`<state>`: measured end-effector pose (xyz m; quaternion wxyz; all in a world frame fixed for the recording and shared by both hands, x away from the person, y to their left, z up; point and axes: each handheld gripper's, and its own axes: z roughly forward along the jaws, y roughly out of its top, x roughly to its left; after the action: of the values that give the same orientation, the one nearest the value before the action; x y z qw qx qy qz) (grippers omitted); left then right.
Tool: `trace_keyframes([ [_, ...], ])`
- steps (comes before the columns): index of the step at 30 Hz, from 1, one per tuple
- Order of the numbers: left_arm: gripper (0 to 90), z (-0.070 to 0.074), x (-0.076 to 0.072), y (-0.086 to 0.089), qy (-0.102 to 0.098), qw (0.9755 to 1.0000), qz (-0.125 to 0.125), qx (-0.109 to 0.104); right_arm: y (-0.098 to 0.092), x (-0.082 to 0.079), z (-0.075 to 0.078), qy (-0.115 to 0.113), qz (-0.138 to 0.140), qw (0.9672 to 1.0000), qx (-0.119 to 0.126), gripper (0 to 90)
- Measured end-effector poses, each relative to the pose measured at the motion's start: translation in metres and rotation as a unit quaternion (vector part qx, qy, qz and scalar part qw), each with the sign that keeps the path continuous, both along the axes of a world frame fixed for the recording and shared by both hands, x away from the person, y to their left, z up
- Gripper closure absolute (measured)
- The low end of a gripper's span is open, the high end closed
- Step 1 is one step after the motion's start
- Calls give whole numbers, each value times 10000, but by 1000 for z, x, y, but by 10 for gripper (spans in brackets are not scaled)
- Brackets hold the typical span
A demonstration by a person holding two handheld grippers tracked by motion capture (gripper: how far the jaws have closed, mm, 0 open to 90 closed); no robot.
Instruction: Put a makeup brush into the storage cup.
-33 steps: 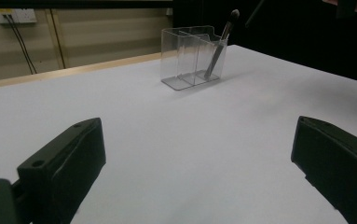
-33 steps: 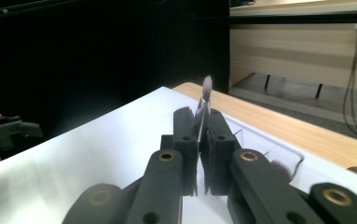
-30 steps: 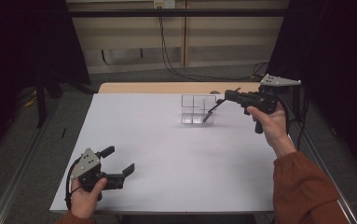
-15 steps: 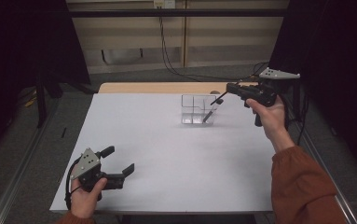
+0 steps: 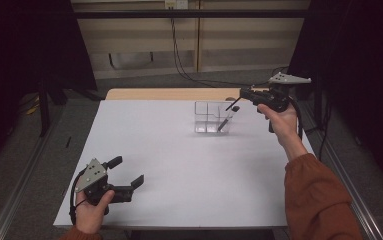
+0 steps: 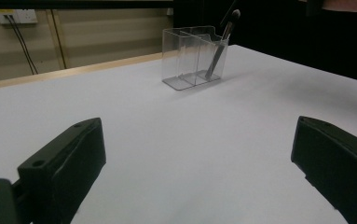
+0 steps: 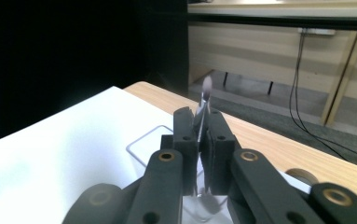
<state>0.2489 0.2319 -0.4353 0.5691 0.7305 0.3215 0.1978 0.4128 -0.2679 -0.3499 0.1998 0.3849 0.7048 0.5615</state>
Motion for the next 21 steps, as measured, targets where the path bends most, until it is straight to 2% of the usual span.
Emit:
trace_keyframes([
  [8,30,0,0,1,-5,10000,-5,-16,-7,19,-16,237,-206,9995,-12,854],
  [21,31,0,0,1,11,10000,19,-25,-11,25,-26,409,-223,9989,-99,854],
])
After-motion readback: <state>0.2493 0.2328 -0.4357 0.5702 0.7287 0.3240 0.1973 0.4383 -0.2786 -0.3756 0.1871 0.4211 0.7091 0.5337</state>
